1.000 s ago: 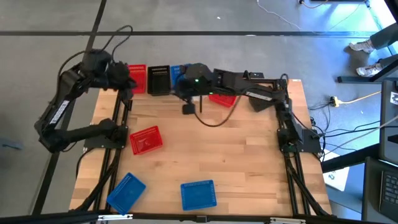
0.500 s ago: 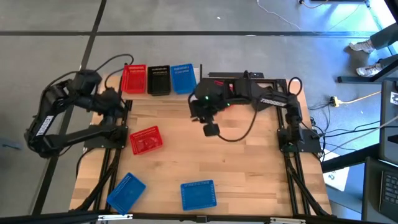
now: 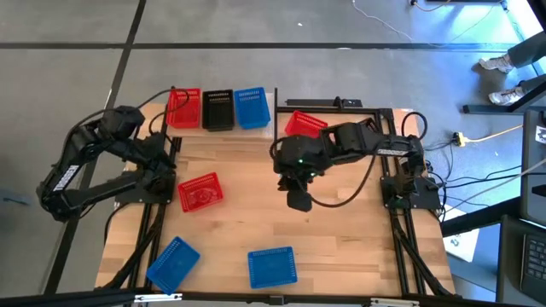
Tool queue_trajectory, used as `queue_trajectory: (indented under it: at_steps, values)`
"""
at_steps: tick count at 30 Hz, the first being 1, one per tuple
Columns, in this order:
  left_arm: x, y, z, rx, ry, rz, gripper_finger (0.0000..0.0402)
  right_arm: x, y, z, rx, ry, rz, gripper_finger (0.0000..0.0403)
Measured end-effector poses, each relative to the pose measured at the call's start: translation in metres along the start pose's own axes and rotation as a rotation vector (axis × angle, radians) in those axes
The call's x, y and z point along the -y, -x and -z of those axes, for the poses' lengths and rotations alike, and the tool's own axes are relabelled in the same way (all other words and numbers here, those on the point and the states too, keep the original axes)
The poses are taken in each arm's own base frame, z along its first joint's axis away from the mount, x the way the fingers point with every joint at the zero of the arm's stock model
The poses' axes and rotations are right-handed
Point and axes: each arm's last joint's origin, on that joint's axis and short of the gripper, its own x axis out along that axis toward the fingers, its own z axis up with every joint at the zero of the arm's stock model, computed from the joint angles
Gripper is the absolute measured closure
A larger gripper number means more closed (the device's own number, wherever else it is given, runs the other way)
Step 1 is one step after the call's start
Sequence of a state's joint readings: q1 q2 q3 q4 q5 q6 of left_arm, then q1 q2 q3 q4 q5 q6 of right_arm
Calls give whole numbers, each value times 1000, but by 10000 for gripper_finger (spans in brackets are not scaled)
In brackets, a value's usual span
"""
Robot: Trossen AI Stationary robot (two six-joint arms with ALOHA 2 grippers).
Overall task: Stack baskets on shelf by color
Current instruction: Stack the bottom red bin on the other red bin on the shelf
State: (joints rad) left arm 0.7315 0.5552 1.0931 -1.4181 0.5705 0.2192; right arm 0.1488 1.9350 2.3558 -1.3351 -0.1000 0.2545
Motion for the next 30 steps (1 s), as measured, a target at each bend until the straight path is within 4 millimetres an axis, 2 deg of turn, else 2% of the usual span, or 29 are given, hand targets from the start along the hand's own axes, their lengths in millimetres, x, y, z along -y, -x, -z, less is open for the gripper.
queue_trajectory:
  at_steps: [7, 13, 17, 22, 25, 30]
  values:
    - [-2, 0, -10, 88, -23, -18, 308, 3, 31, 9, 41, -26, 134, 334]
    - [-13, -9, -36, 165, -29, -21, 308, 2, 65, 17, 118, -25, 170, 334]
    - [-21, -26, -56, 160, -48, -6, 308, 3, 78, 23, 126, -22, 177, 334]
    - [-24, -60, -79, 91, -56, 60, 308, 4, 85, 28, 110, 5, 198, 334]
    - [-19, -76, -80, 2, -34, 20, 308, 5, 86, 33, 64, 11, 211, 334]
    - [-3, -96, -71, -197, 73, -28, 308, 5, 87, 39, -2, 42, 196, 334]
